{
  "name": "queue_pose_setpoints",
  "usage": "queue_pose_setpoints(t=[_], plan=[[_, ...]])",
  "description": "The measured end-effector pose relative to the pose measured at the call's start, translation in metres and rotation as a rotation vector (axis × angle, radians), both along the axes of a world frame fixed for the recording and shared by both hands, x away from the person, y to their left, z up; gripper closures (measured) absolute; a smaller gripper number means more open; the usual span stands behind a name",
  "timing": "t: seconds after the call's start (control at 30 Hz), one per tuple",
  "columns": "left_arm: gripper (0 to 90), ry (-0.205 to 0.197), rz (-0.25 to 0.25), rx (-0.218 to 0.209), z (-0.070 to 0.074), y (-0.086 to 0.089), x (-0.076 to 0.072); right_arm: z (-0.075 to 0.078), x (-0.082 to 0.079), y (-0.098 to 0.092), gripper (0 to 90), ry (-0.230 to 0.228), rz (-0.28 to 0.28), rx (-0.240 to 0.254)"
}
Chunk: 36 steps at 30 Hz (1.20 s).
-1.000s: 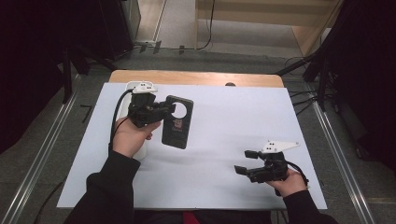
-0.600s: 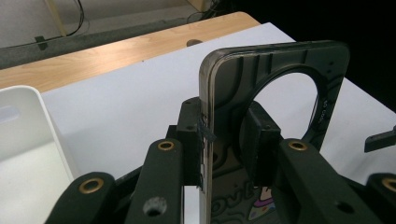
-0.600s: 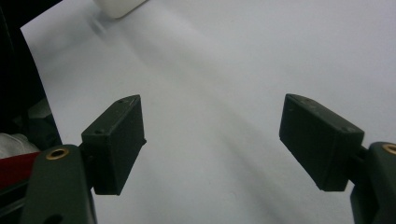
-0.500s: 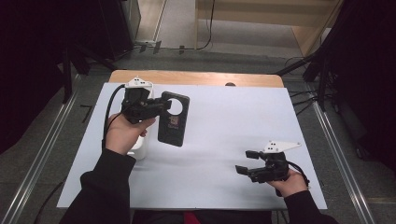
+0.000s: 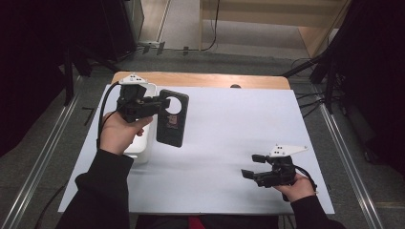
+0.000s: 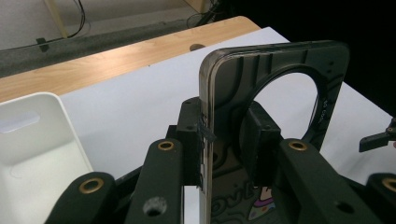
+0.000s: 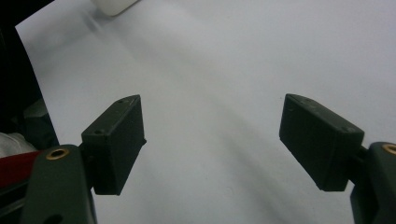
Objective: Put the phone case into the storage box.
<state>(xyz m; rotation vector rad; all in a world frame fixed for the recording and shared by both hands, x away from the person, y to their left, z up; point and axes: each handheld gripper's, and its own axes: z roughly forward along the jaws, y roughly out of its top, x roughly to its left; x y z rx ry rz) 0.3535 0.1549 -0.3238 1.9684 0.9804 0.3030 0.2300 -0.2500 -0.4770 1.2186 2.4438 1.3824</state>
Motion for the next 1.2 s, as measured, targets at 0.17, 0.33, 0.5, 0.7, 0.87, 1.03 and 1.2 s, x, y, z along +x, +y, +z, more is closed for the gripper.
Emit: queue_pose_setpoints(t=[0.17, 0.33, 0.5, 0.7, 0.87, 1.03, 1.2], plan=[[71.1, -0.004, 0.006, -0.005, 0.004, 0.006, 0.002, 0.0, 0.0, -0.001, 21.4, -0.003, -0.006, 0.0], [71.1, -0.012, 0.018, -0.017, 0.008, 0.013, 0.003, 0.0, -0.002, 0.0, 21.4, -0.002, -0.002, -0.001], [71.1, -0.014, 0.029, -0.028, 0.011, 0.019, 0.005, 0.0, -0.003, 0.001, 21.4, -0.001, -0.002, 0.001], [71.1, -0.015, 0.04, -0.04, 0.016, 0.026, 0.007, 0.0, -0.004, -0.001, 21.4, -0.002, -0.009, 0.002], [71.1, -0.021, 0.05, -0.044, 0.019, 0.032, 0.008, 0.0, -0.005, -0.001, 21.4, 0.0, -0.009, 0.0], [71.1, -0.022, 0.06, -0.05, 0.022, 0.039, 0.009, 0.0, -0.005, -0.002, 21.4, -0.005, -0.013, 0.004], [71.1, -0.026, 0.071, -0.055, 0.026, 0.046, 0.01, 0.0, -0.006, -0.001, 21.4, -0.002, -0.009, 0.003]])
